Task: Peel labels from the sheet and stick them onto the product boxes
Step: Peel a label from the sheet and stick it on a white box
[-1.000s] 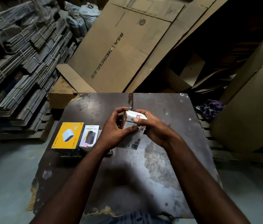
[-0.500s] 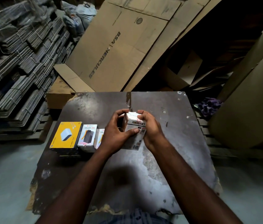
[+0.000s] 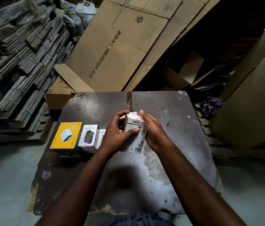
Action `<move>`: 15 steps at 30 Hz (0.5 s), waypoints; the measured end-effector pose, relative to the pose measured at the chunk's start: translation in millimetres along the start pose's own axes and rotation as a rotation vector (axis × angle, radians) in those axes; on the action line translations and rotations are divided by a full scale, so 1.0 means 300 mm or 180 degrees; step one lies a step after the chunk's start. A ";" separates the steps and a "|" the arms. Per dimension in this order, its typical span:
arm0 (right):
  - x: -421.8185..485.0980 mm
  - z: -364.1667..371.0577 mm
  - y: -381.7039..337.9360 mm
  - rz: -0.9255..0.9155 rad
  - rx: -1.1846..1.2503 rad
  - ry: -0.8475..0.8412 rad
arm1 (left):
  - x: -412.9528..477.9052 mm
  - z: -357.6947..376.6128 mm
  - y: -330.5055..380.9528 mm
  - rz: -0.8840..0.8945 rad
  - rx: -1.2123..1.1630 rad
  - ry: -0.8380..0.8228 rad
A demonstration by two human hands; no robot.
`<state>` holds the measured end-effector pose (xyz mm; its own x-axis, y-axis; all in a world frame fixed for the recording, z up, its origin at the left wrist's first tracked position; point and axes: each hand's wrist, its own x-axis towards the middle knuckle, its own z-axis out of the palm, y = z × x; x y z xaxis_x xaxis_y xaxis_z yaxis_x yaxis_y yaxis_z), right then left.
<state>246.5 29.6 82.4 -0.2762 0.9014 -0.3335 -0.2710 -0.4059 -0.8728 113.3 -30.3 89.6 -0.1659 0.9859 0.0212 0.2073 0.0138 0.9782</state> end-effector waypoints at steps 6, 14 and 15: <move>-0.013 -0.022 0.009 -0.0447 -0.1272 -0.0137 | 0.014 -0.005 0.004 -0.0197 -0.0204 -0.0043; -0.005 -0.096 -0.037 -0.0081 -0.1450 -0.0985 | 0.000 -0.007 -0.002 -0.0283 -0.0379 -0.0134; -0.004 -0.100 -0.045 -0.0046 -0.1384 -0.1003 | 0.000 -0.006 -0.002 -0.0274 -0.0365 -0.0137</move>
<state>278.2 38.7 83.8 -0.5568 0.7904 -0.2555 0.1116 -0.2336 -0.9659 111.5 -30.5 89.4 -0.1363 0.9882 -0.0704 0.0821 0.0820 0.9932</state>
